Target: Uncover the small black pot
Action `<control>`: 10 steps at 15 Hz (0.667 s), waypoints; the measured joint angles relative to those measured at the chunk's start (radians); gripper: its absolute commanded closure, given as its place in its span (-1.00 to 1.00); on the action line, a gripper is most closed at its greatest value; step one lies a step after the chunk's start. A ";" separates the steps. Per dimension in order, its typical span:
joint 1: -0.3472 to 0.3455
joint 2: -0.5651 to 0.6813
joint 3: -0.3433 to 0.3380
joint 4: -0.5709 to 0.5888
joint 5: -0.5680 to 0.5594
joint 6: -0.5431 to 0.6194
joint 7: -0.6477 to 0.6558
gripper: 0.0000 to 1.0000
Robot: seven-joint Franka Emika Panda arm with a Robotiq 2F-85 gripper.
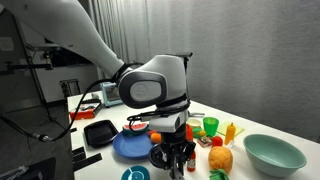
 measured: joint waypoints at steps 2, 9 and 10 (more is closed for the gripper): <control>0.001 0.012 0.003 0.011 0.000 0.000 0.004 0.86; 0.001 0.098 0.024 0.102 0.002 -0.001 0.004 0.86; 0.001 0.114 0.029 0.116 0.002 -0.003 0.004 0.86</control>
